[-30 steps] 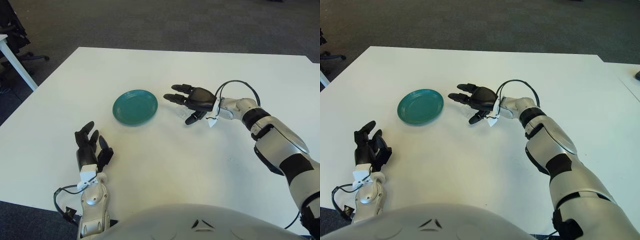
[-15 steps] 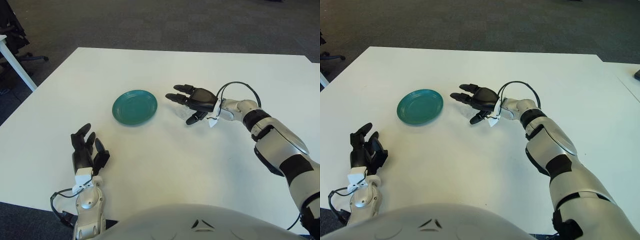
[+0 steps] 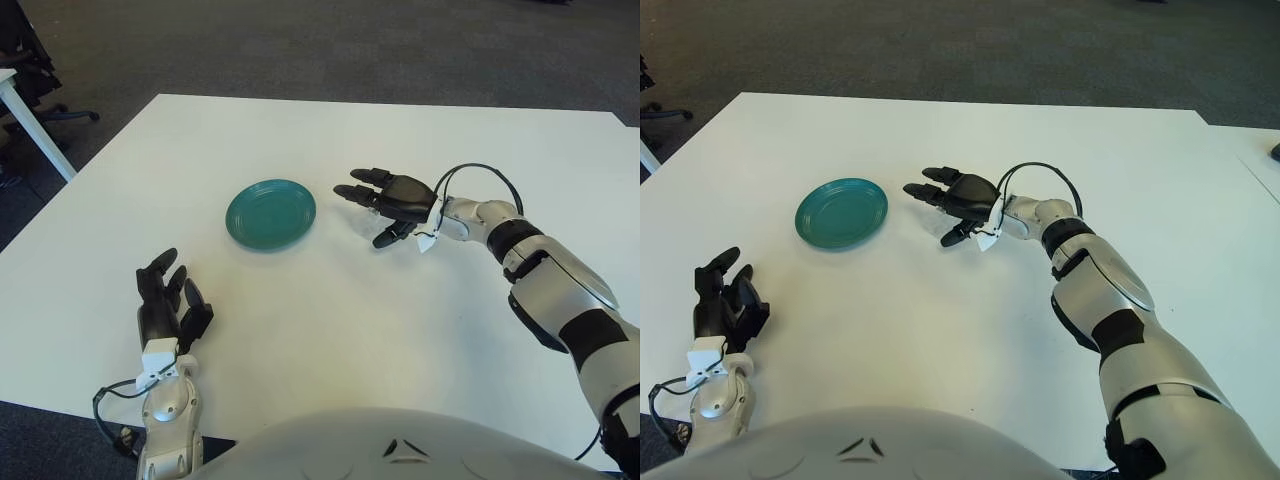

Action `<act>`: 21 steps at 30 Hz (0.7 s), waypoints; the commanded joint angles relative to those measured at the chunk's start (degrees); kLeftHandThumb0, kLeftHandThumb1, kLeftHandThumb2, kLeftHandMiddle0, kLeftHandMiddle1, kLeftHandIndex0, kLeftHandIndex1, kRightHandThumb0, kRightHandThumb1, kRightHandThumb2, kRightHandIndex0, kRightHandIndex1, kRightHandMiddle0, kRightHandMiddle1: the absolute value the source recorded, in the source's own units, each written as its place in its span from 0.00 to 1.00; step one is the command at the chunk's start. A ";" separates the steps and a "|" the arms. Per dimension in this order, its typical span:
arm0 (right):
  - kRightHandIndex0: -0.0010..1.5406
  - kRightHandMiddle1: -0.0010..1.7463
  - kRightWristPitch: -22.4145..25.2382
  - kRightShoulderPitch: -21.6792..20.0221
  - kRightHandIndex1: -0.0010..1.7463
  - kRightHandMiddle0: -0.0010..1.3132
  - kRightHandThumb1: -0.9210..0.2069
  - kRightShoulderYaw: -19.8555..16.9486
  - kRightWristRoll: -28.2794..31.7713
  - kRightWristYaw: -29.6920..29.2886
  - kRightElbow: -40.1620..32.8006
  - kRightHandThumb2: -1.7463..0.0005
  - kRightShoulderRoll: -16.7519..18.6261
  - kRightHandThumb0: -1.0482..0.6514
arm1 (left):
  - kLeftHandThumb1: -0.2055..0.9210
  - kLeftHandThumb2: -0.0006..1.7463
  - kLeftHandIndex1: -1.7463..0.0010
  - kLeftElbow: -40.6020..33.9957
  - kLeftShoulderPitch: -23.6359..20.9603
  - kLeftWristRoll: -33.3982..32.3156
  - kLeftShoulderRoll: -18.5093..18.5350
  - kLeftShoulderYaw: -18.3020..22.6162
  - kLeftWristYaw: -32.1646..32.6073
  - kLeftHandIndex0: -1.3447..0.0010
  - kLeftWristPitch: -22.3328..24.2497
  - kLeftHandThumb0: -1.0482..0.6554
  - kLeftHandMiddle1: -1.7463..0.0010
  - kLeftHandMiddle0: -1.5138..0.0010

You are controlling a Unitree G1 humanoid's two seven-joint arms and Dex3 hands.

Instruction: Put the bottle into the plate.

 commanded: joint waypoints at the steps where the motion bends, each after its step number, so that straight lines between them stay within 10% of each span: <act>1: 0.00 0.00 0.61 0.31 0.00 0.00 0.00 -0.96 1.68 0.91 0.75 0.66 -0.75 0.00 | 1.00 0.48 0.42 0.72 0.43 0.32 0.65 0.76 -0.28 0.98 1.10 0.16 0.83 0.71; 21: 0.00 0.00 4.05 -0.13 0.00 0.00 0.00 -2.59 3.95 3.17 3.13 0.63 0.72 0.00 | 1.00 0.45 0.41 1.06 0.57 0.12 1.30 1.82 -0.94 0.96 1.02 0.16 0.83 0.71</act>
